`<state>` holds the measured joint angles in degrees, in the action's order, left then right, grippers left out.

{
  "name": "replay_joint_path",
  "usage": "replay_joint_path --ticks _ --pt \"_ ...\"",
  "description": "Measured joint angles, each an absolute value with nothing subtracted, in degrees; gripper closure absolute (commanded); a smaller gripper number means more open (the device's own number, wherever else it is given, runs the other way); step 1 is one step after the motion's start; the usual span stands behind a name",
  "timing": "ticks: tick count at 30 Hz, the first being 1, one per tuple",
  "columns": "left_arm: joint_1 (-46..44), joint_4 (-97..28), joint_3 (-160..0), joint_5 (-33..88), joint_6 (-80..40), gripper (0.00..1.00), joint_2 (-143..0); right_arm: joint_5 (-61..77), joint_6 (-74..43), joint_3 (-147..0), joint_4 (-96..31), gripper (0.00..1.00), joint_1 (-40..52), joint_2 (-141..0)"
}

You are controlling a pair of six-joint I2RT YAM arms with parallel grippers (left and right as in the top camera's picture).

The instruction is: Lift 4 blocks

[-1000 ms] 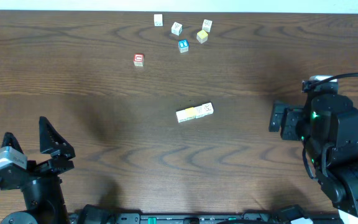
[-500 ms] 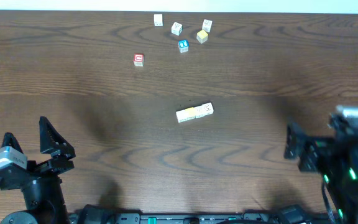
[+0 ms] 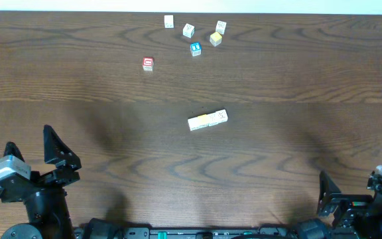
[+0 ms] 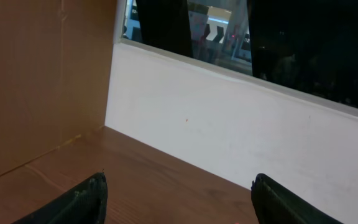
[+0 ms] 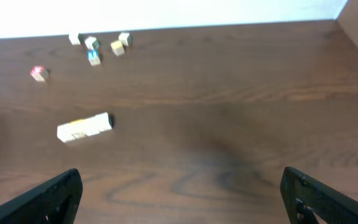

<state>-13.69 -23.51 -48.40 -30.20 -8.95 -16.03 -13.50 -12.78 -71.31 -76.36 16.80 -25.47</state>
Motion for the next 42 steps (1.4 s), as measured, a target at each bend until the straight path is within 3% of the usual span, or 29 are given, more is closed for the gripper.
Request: replay_joint_path --ticks 8,32,42 --pt "-13.69 -23.62 -48.4 -30.2 -8.95 0.25 -16.03 -13.5 -12.78 -71.31 -83.15 0.01 16.8 -25.47" --pt "-13.69 -24.75 -48.4 -30.2 -8.95 0.25 -16.03 -13.47 -12.8 -71.31 -83.4 0.01 16.58 -25.47" --pt "-13.69 -28.23 -48.4 -30.2 -8.95 0.25 -16.03 -13.45 -12.78 -71.31 -83.42 0.01 10.07 -17.02"
